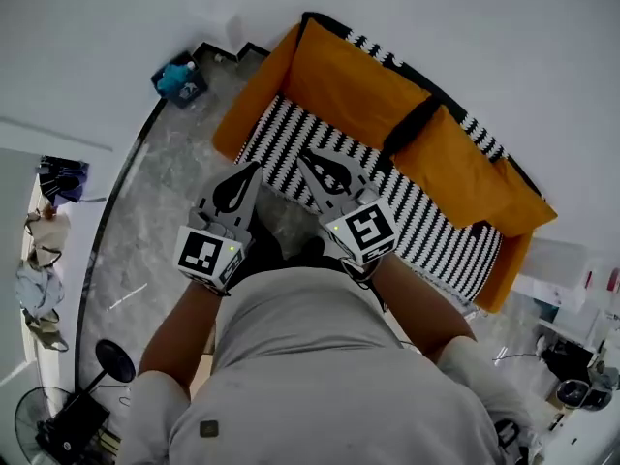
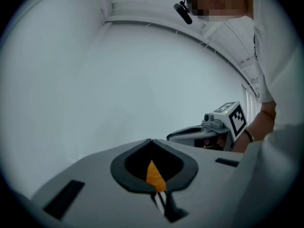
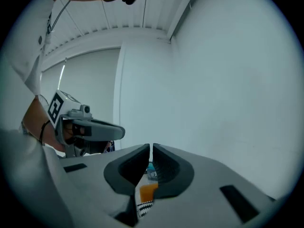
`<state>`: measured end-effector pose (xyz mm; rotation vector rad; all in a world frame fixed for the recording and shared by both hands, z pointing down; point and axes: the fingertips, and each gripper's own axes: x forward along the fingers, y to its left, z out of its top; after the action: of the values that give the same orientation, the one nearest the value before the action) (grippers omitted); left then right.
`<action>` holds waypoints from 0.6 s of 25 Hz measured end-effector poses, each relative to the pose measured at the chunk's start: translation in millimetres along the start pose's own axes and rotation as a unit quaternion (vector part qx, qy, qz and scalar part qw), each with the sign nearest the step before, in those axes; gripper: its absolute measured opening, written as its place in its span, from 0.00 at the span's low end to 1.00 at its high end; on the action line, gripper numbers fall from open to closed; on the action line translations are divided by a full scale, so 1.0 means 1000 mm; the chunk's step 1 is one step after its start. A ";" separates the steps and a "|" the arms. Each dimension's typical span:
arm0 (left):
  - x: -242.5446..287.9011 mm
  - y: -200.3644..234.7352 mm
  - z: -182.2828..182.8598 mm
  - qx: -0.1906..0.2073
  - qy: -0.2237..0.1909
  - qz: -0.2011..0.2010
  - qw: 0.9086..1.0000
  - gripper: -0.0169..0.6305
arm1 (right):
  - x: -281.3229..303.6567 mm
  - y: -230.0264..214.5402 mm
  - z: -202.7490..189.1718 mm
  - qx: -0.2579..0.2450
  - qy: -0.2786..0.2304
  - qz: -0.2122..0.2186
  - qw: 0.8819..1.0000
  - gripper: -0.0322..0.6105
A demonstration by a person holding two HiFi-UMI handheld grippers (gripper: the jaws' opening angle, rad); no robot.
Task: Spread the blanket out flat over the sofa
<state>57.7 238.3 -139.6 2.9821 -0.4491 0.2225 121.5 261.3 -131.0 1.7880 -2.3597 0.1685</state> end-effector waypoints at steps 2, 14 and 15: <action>0.000 -0.012 0.014 0.004 -0.008 -0.008 1.000 0.04 | -0.022 -0.007 0.019 -0.007 -0.019 -0.014 1.000 0.11; -0.017 -0.078 0.065 0.012 -0.048 -0.015 0.999 0.04 | -0.124 -0.012 0.057 -0.020 -0.057 -0.027 0.998 0.09; -0.019 -0.083 0.067 0.012 -0.049 -0.013 0.999 0.04 | -0.130 -0.011 0.058 -0.023 -0.058 -0.022 0.998 0.09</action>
<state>73.3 312.9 -216.2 3.0310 -0.4215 0.0809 162.5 369.3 -215.0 1.8742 -2.3785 0.0056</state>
